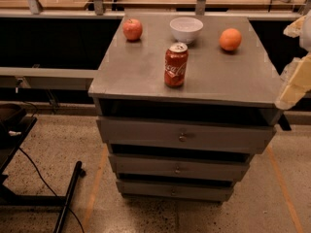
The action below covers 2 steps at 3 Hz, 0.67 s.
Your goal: Move orange near coke can
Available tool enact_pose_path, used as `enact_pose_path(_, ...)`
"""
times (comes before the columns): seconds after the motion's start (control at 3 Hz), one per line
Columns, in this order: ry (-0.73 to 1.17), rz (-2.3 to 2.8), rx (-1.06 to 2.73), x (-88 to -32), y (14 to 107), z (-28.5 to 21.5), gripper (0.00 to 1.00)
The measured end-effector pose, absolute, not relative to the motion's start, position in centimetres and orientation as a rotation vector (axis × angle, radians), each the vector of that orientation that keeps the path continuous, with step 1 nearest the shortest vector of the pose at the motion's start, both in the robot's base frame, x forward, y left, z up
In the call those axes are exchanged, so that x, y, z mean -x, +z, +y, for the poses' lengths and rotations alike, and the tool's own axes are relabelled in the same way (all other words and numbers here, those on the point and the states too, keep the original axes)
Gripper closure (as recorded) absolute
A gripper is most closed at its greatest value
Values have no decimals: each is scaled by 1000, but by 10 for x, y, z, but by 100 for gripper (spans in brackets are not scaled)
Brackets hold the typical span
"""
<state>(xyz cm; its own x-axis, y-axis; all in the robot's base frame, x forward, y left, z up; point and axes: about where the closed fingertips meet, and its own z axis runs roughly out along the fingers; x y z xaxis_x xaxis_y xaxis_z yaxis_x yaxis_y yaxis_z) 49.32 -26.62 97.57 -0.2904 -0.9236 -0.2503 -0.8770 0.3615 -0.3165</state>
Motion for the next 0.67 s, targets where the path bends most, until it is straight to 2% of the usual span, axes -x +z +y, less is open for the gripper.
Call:
enact_pose_path(0.33, -221, 2199, 1412, -562, 977, -317, 0)
enact_pose_path(0.67, -196, 2100, 1238, -644, 972, -341, 0)
